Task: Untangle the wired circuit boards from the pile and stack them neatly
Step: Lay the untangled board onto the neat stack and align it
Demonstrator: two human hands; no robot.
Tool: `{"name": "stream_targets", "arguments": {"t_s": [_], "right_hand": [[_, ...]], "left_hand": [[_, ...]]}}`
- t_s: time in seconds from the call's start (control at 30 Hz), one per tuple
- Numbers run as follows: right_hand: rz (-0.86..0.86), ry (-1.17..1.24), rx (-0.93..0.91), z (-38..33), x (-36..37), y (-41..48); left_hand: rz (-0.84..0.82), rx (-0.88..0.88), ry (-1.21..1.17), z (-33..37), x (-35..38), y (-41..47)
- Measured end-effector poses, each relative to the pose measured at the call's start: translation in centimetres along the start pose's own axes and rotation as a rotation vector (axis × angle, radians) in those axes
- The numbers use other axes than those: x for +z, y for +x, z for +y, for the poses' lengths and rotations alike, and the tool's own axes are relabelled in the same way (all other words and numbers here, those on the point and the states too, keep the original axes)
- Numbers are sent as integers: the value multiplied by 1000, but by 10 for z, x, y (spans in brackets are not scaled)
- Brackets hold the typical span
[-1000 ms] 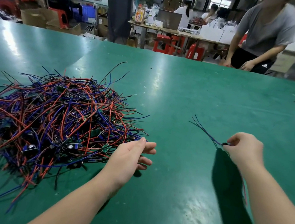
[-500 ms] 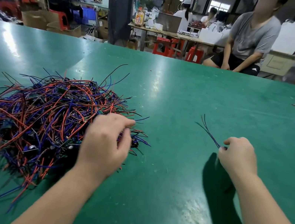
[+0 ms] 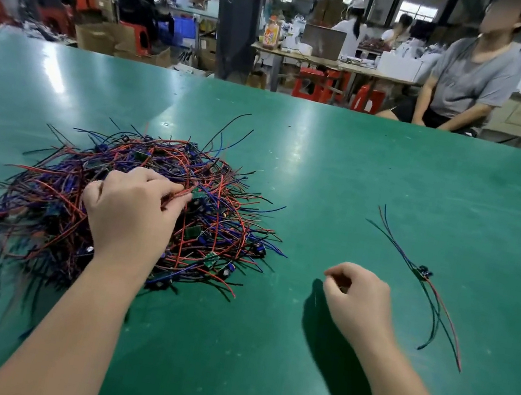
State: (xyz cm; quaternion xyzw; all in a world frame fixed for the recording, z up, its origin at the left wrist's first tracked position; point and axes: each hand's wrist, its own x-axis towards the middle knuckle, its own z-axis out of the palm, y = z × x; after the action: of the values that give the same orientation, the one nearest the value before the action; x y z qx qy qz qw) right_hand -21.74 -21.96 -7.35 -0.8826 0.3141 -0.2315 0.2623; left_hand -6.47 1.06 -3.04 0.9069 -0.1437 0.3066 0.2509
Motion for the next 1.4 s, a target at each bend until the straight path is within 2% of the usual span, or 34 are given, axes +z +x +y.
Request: {"name": "stream_targets", "arguments": {"t_s": [0.07, 0.2, 0.27, 0.4, 0.5, 0.63, 0.73, 0.9, 1.0, 1.1, 1.2, 1.4], "right_hand": [[-3, 19, -5, 1, 0, -2], [-20, 35, -2, 3, 1, -2], [-25, 37, 1, 3, 2, 0], [-22, 49, 5, 3, 2, 0], [-27, 54, 4, 3, 2, -1], [-31, 69, 13, 2, 2, -2], [-19, 91, 24, 2, 2, -2], [-20, 97, 33, 0, 1, -2], [5, 238, 33, -6, -3, -5], [11, 539, 0, -15, -10, -10], [-123, 817, -48, -26, -14, -15], [-300, 935, -208, -40, -7, -21]], "left_hand": [[-28, 30, 13, 2, -3, 1], [-324, -5, 146, 5, -11, 7], [-408, -21, 171, 9, -15, 13], [-508, 54, 365, 25, -18, 27], [-479, 110, 368, 31, -17, 32], [-244, 75, 51, 31, -24, 40], [-137, 30, -148, 33, -28, 43], [65, 164, -504, 40, -33, 40], [30, 144, -707, 49, -34, 39], [-82, 58, -947, 56, -34, 31], [-164, 27, -1141, 63, -38, 22], [-419, 109, -1309, 85, -40, -1]]}}
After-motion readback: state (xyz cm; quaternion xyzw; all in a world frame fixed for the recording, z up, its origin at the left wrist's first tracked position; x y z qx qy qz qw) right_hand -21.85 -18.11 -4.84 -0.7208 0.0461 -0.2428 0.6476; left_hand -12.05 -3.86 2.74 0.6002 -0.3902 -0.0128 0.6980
